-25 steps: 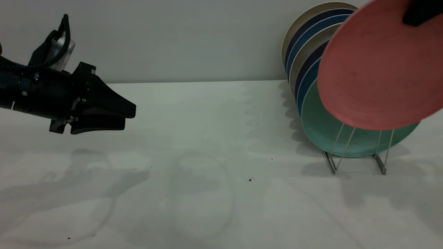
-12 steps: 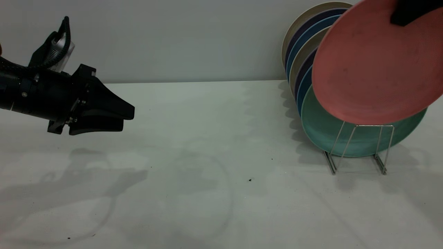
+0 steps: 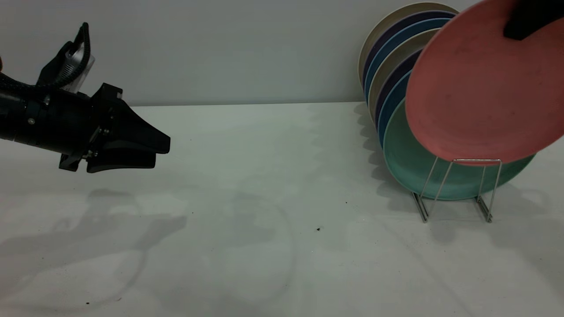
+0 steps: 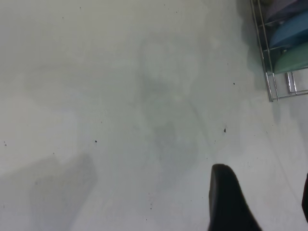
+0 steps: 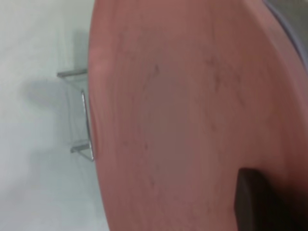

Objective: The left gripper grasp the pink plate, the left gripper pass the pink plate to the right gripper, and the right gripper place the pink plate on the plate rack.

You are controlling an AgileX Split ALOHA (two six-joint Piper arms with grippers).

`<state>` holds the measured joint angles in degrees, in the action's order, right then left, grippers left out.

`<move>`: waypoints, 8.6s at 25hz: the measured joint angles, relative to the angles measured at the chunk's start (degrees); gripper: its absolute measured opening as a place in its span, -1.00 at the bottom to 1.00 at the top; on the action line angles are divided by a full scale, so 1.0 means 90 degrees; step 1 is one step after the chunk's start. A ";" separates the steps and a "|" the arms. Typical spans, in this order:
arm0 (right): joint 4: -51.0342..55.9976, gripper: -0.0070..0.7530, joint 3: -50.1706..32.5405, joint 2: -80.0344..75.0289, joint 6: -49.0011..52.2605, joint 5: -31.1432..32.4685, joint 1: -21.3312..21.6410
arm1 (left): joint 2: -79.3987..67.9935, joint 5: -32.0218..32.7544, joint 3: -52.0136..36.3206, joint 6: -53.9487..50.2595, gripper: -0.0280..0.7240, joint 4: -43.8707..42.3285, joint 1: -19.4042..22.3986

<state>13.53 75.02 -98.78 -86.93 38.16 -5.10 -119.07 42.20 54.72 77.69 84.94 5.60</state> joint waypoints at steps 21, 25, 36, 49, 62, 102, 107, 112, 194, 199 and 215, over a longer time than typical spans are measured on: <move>0.0239 -0.49 0.0000 0.0000 0.0302 0.0489 0.0000 | 0.0000 -0.0183 0.0000 0.0000 0.16 0.0000 0.0000; 0.0466 -0.44 0.0000 0.0000 0.0314 0.0513 0.0000 | 0.0000 -0.0189 0.0000 0.0000 0.16 0.0000 0.0000; 0.0533 -0.35 0.0000 0.0000 0.0334 0.0904 0.0000 | 0.0000 -0.0206 0.0000 0.0000 0.16 0.0000 0.0000; 0.0826 -0.13 0.0000 0.0000 0.0465 0.1141 0.0000 | 0.0000 -0.0206 0.0000 0.0000 0.16 0.0000 0.0000; 0.0848 0.11 0.0000 0.0000 0.1465 0.1198 -0.0003 | 0.0000 -0.0283 0.0000 -0.0116 0.16 0.0000 0.0000; -0.1007 0.11 -0.1512 0.4106 0.8785 0.3625 -0.0003 | 0.5250 0.0171 0.0068 -0.6219 0.16 -0.7108 0.0000; -0.0979 0.11 -0.2369 0.5586 0.8785 0.3657 -0.0003 | 0.6155 0.0813 -0.0027 -0.6219 0.22 -0.7147 0.0000; -0.0991 0.11 -0.3031 0.6826 0.8711 0.3657 -0.0003 | 0.7089 0.1073 -0.0706 -0.6219 0.30 -0.7155 0.0000; -0.1277 0.11 -0.5333 1.1072 0.9088 0.3005 0.0364 | 1.3275 0.2469 -0.2985 -0.8373 0.35 -0.9131 -0.0006; -0.1277 0.11 -0.5333 1.1072 0.9093 0.3012 0.0364 | 1.3372 0.2505 -0.2985 -0.8392 0.35 -0.9131 -0.0006; -0.1277 0.11 -0.5333 1.1072 0.9093 0.3012 0.0364 | 1.3370 0.2507 -0.2985 -0.8390 0.35 -0.9131 -0.0006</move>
<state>2.04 27.02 0.87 -5.09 65.27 -1.82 1.27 64.76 27.86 2.18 2.76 5.54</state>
